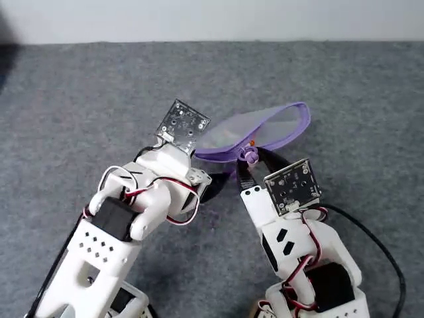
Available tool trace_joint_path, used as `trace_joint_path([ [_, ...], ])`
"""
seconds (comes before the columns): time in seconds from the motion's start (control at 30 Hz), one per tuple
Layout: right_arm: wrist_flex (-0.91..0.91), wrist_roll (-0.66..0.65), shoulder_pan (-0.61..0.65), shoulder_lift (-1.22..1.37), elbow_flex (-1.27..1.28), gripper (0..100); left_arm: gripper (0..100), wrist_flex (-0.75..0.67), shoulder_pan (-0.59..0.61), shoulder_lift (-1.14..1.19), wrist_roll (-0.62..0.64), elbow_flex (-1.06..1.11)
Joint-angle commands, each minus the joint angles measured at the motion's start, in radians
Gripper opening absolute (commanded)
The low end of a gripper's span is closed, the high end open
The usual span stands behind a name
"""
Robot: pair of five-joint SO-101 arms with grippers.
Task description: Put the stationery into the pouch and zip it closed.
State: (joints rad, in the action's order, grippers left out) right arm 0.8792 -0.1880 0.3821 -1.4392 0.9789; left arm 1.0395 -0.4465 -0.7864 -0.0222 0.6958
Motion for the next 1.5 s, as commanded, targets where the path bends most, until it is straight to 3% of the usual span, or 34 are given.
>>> trace_joint_path([
  [0.0,-0.024,-0.011,-0.004,-0.007,-0.086,0.7,25,-0.097,-0.005,-0.029,0.014,0.018],
  [0.33,-0.024,-0.011,-0.002,-0.007,-0.084,0.7,25,-0.224,-0.011,-0.025,0.012,0.085],
  [0.53,-0.024,-0.011,0.045,-0.007,-0.083,0.7,24,-0.279,-0.095,0.064,0.014,0.079],
  [1.07,0.073,-0.011,0.044,-0.007,-0.084,0.7,11,-0.45,-0.109,0.101,0.011,0.073],
  [1.27,0.071,-0.011,0.042,-0.007,-0.084,0.7,1,-0.445,-0.138,0.101,0.002,0.074],
  [1.47,-0.031,-0.012,-0.05,0.016,-0.074,0.7,1,-0.41,-0.127,0.101,-0.054,0.074],
])
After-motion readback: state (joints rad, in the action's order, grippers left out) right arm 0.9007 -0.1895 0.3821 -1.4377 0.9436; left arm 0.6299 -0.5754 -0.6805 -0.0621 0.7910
